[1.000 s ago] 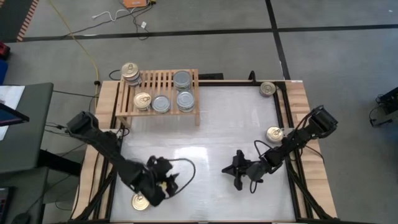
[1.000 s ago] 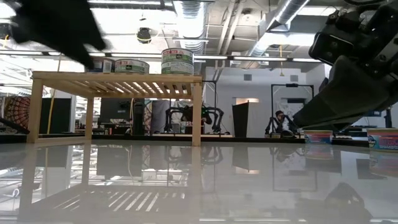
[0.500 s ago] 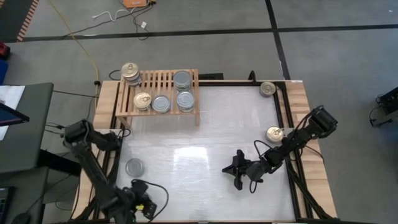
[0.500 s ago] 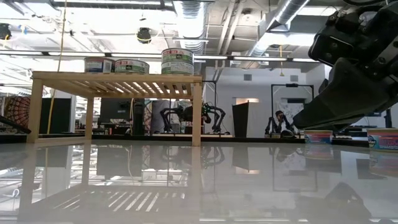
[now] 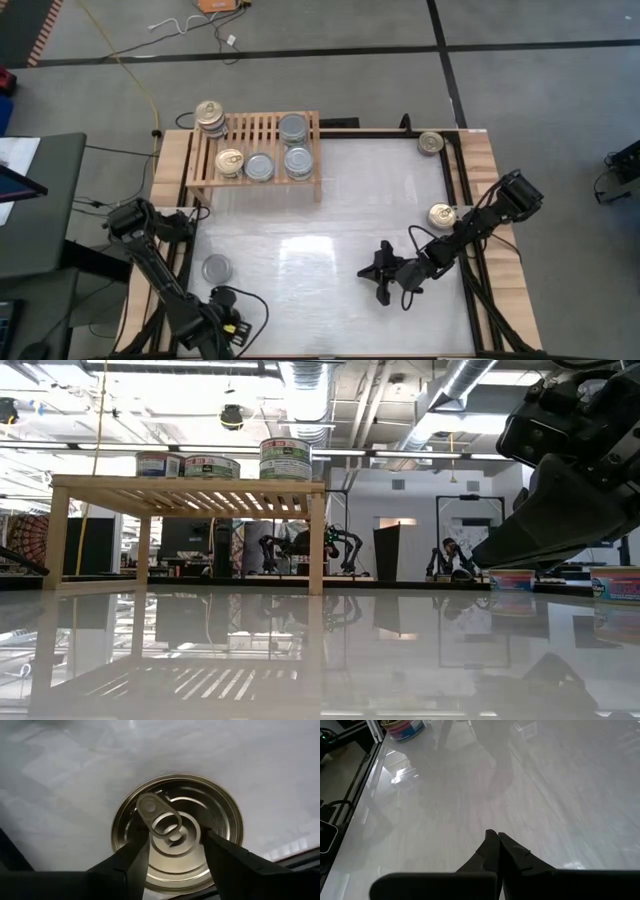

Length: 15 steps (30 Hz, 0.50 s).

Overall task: Stack canned seafood by type on shelf
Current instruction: Stack the blue tuna can on top of the bottom blue tuna can on the shelf

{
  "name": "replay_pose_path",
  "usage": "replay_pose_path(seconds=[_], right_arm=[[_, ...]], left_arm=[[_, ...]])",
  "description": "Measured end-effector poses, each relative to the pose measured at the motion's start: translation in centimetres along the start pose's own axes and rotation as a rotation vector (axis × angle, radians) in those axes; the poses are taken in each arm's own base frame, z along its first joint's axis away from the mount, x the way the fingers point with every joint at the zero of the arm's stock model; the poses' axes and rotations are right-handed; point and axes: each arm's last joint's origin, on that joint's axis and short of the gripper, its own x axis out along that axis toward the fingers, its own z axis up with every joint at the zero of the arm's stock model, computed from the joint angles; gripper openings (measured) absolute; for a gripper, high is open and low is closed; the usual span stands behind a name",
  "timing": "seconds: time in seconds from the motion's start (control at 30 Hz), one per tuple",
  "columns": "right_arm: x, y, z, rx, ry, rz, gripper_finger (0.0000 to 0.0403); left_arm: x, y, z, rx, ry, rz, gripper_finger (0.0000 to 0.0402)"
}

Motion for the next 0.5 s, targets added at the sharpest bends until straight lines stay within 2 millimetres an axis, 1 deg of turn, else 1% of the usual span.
replay_pose_path(seconds=[0.13,0.3,0.37,0.5], right_arm=[[0.0,0.0,0.0,-0.001,0.002,-0.002,0.0027],[0.0,0.0,0.0,0.006,0.002,-0.002,0.0027],[0.0,0.0,0.0,0.006,0.002,-0.002,0.0027],[0.0,0.0,0.0,0.007,0.001,-0.001,0.0027]], left_arm=[[0.2,-1.5,2.2,0.042,-0.028,-0.021,0.0183],[1.0,-4.2,6.1,0.136,-0.101,-0.093,0.0183],[1.8,-5.3,8.1,0.165,-0.147,-0.094,0.0183],[3.1,-7.8,12.8,0.206,-0.296,-0.169,0.0183]])
